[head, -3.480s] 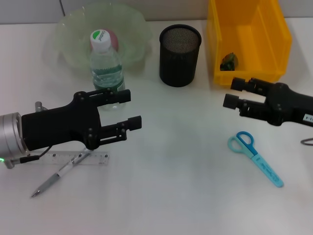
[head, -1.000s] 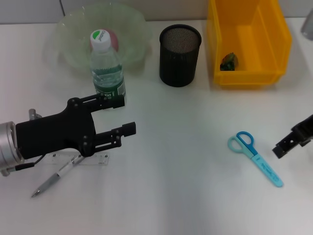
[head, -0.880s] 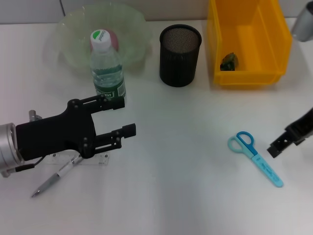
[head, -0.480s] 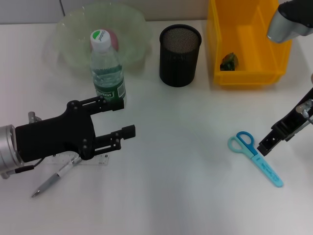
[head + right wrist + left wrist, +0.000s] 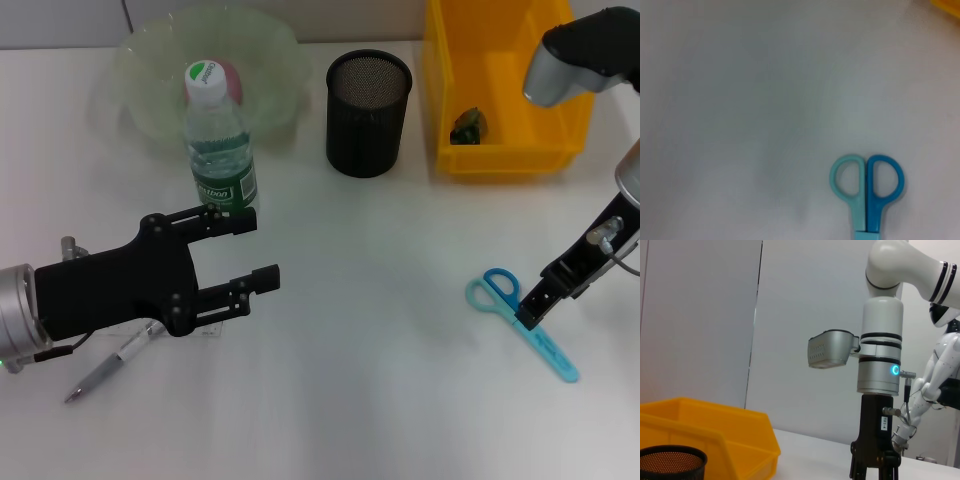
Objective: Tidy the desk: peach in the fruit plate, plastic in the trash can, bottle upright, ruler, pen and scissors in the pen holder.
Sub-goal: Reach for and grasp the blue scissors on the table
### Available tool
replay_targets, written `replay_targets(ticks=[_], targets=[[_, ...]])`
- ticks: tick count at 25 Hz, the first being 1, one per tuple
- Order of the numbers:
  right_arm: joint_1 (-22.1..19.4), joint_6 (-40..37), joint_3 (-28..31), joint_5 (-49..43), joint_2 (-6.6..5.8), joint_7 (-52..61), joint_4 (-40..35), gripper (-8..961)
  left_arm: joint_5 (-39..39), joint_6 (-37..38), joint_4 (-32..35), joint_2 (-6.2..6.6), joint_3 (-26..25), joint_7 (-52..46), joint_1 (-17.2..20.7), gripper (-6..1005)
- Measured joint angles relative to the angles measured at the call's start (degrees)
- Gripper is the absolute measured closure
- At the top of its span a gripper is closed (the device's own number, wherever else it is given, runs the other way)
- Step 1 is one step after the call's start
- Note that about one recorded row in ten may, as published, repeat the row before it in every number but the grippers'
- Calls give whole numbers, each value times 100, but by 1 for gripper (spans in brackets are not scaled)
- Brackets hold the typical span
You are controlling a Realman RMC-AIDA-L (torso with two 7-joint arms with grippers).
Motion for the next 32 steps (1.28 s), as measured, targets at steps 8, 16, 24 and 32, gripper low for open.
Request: replay_targets(ticks=[8, 16, 24, 32], targets=[[2, 202, -418, 24, 0, 222, 68, 207, 0, -1, 0, 0, -7, 0, 16, 315], [22, 323, -925, 26, -2, 554, -17, 207, 0, -32, 0, 0, -19, -1, 44, 315], [-22, 417, -1055, 147, 0, 614, 23, 207, 0, -48, -9, 1, -38, 65, 71, 315], [-38, 554, -1154, 216, 6, 644, 104, 208, 0, -53, -9, 0, -37, 68, 69, 315]])
